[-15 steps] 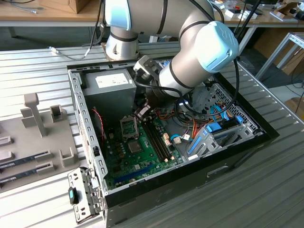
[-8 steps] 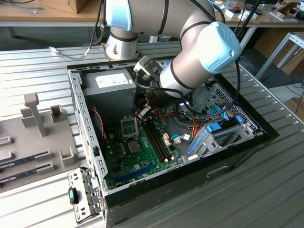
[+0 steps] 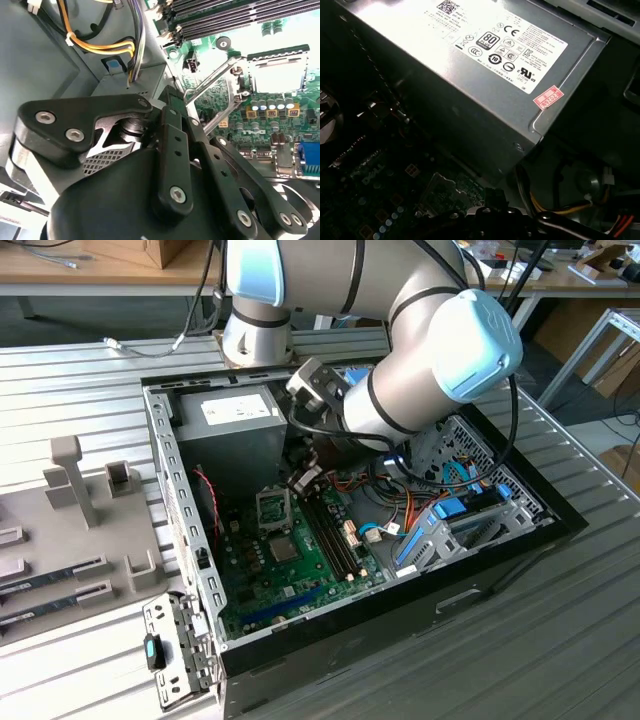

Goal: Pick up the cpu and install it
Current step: 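Close the cpu cover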

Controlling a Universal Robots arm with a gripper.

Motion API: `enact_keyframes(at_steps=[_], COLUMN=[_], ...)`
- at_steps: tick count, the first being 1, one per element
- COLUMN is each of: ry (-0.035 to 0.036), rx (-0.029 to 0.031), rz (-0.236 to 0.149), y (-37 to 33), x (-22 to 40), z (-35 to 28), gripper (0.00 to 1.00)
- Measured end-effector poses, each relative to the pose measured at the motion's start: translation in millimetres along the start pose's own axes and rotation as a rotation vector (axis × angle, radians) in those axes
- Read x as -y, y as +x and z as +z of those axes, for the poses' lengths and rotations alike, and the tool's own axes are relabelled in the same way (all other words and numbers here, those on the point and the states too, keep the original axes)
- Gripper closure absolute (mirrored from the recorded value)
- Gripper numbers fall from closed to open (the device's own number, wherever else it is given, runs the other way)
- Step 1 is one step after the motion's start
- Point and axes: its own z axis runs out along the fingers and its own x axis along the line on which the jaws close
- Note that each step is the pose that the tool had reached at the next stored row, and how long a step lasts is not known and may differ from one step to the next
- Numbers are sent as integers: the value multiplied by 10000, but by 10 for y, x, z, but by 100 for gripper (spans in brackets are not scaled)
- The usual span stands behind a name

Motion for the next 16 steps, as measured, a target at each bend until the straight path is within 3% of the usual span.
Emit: enact_keyframes(at_steps=[16], ry=[-183], rx=[133], rz=[-55], y=[38], x=[37], z=[-36], gripper=[89])
